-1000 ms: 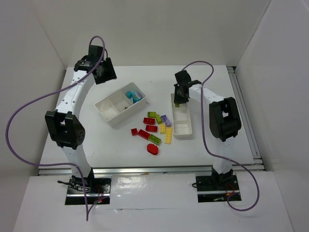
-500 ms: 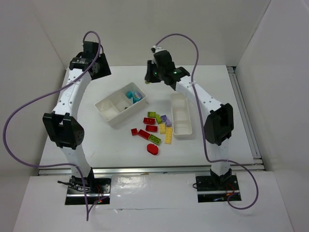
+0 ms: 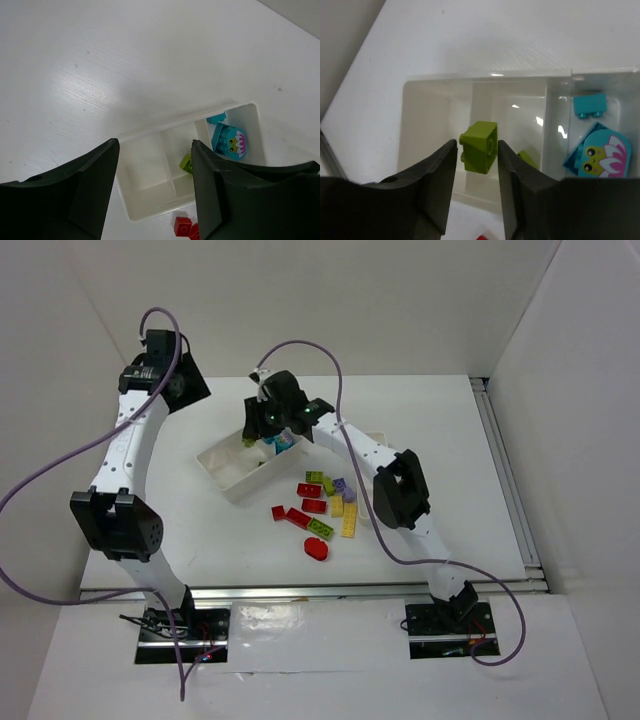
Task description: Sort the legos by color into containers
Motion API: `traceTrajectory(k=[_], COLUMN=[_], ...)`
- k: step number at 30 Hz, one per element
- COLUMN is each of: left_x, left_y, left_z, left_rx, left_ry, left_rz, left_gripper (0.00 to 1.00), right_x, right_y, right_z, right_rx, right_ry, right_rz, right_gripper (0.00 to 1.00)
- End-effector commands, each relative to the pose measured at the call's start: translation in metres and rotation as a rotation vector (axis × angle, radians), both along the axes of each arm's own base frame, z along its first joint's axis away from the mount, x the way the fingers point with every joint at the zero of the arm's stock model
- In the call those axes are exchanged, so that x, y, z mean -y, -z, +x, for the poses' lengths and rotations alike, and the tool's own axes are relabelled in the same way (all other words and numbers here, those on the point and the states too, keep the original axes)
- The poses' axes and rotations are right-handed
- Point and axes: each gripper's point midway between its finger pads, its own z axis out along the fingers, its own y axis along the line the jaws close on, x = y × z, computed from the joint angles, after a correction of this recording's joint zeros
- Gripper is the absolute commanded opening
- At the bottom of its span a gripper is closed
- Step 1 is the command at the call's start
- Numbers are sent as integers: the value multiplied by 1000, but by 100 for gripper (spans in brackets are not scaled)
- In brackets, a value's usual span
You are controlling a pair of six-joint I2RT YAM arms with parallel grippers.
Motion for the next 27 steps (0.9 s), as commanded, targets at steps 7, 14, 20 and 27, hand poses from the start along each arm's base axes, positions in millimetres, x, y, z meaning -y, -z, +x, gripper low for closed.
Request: traceTrajectory(k=[7,14,20,27], left_x=[2,78,170,273], left_y=[-26,-27,10,90], left_z=[-12,-6,-21,-65], left_rx=[69,72,-44,-248], left_ry=[33,306,548,724], left_rz=[-47,13,-2,-54], left_gripper=[71,70,69,67], right_x=[-3,119,256,335], right_y=[-56,-104,-84,-59], right_z=[13,22,6,-16], right_rx=[141,252,181,47], right_ry=[18,317,538,742], right_rz=[68,-1,-114,-125], right_gripper=[83,63,63,65])
